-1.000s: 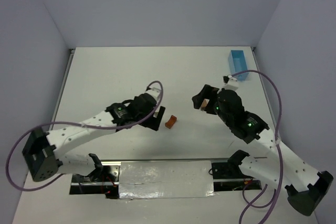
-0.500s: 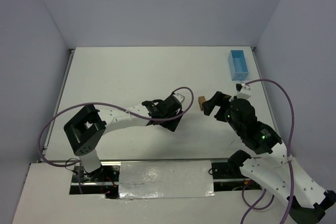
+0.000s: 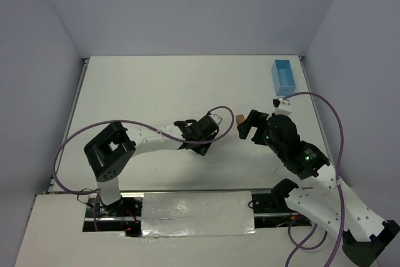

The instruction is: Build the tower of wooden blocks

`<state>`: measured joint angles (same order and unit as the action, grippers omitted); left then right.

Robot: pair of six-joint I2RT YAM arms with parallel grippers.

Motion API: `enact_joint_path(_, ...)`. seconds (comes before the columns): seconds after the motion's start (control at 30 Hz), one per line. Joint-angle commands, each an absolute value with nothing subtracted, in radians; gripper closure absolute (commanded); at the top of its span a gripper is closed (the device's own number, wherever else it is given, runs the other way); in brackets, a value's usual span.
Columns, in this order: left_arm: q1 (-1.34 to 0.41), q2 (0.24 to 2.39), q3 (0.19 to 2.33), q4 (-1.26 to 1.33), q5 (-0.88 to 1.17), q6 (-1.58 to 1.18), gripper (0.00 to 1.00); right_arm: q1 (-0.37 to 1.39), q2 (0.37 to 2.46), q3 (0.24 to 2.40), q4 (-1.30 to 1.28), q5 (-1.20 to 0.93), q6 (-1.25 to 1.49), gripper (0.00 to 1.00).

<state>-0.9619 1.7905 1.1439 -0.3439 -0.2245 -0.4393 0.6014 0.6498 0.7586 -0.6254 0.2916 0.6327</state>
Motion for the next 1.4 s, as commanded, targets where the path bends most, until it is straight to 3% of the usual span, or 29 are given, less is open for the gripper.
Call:
enact_joint_path(0.0,-0.965,1.81,1.18,-0.319,-0.218,-0.416,0.51,0.595,0.647,0.753,-0.6,0.293,0.612,0.0)
enact_joint_path(0.1,-0.965,1.804,1.183,-0.322,-0.216,-0.419,0.67,0.594,0.649,0.75,-0.591,0.293,0.606,0.0)
enact_joint_path(0.13,-0.965,1.799,1.184,-0.325,-0.215,-0.422,0.8,0.597,0.649,0.746,-0.578,0.287,0.601,0.0)
enact_joint_path(0.23,-0.965,1.753,1.175,-0.334,-0.204,-0.442,0.96,0.577,0.626,0.715,-0.525,0.235,0.58,0.0)
enact_joint_path(0.3,-0.962,1.677,1.155,-0.328,-0.155,-0.454,0.99,0.551,0.603,0.693,-0.48,0.169,0.555,0.0)
enact_joint_path(0.43,-0.95,1.468,1.085,-0.236,0.007,-0.52,1.0,0.454,0.545,0.621,-0.303,-0.183,0.564,0.0)
enact_joint_path(0.6,-0.933,1.155,0.942,0.049,0.199,-0.641,1.0,0.445,0.471,0.548,-0.105,-0.369,0.679,0.02)
enact_joint_path(0.73,-0.925,1.002,0.83,0.285,0.296,-0.825,1.0,0.451,0.434,0.451,0.289,-0.521,0.923,0.06)
enact_joint_path(0.83,-0.92,0.95,0.74,0.481,0.322,-0.934,1.0,0.463,0.422,0.394,0.511,-0.538,1.049,0.07)
enact_joint_path(1.03,-0.919,0.937,0.65,0.742,0.368,-1.061,1.0,0.598,0.497,0.416,0.687,-0.526,1.068,0.1)
enact_joint_path(1.37,-0.917,0.917,0.632,0.77,0.359,-1.071,1.0,0.696,0.494,0.434,0.604,-0.407,0.994,0.15)
